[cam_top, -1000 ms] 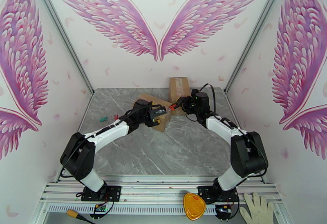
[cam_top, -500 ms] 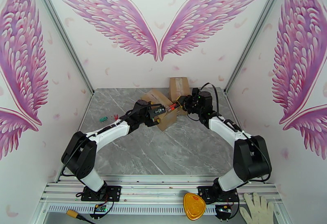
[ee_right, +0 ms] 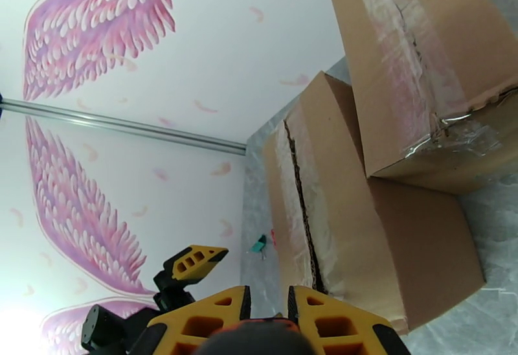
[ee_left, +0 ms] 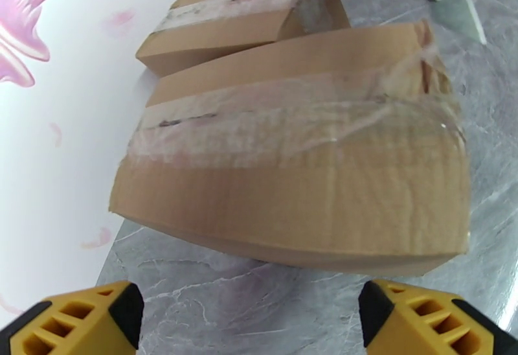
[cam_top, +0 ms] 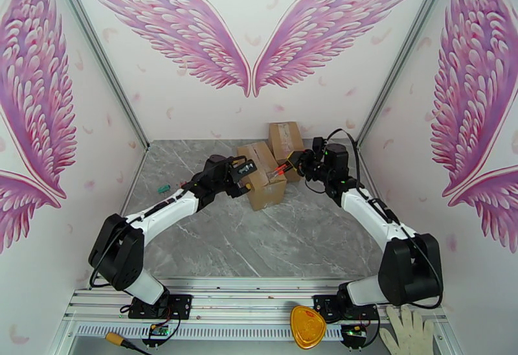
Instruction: Unpack the express box
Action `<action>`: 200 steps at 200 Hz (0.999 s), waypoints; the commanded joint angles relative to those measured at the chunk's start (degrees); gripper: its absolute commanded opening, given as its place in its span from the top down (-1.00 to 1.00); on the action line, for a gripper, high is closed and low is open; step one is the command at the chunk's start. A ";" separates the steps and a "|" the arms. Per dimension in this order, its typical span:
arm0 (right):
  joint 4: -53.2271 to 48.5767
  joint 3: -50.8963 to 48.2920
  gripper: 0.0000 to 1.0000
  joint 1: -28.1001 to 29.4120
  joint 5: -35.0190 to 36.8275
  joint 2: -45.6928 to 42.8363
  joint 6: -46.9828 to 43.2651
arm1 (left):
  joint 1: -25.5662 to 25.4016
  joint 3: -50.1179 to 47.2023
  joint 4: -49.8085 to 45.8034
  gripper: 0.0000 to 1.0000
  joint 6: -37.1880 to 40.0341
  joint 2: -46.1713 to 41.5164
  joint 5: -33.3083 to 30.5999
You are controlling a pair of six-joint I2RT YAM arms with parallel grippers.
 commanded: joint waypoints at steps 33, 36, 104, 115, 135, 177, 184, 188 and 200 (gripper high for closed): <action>-15.58 -2.28 1.00 -0.78 7.30 -6.51 -12.49 | 5.65 15.68 0.20 -0.95 -20.49 6.22 4.35; -16.23 -2.60 1.00 -0.72 8.09 -6.93 -13.09 | 5.97 17.31 -0.79 -0.95 -21.99 7.18 4.59; -17.39 -8.94 1.00 7.87 27.10 -7.92 -16.97 | 13.65 56.61 -21.51 -0.83 -44.86 34.84 18.66; -16.81 -8.69 1.00 9.15 29.76 -6.66 -17.06 | 14.12 62.51 -24.94 -0.76 -46.01 39.26 21.21; -17.20 -6.67 1.00 10.86 33.01 -3.65 -17.33 | 14.22 67.94 -27.11 -0.74 -47.37 44.01 24.67; -19.72 -0.10 1.00 12.32 37.14 2.94 -19.50 | 14.22 66.00 -23.57 -0.73 -51.16 46.31 30.96; -20.07 0.99 1.00 12.34 37.26 4.04 -19.85 | 14.17 65.18 -23.25 -0.73 -51.23 46.24 31.85; -20.27 1.48 1.00 12.38 37.35 4.65 -20.13 | 14.14 64.85 -23.09 -0.73 -51.22 46.11 32.51; -21.10 3.31 1.00 12.39 37.70 6.29 -20.59 | 14.13 63.12 -22.66 -0.72 -51.31 45.47 33.90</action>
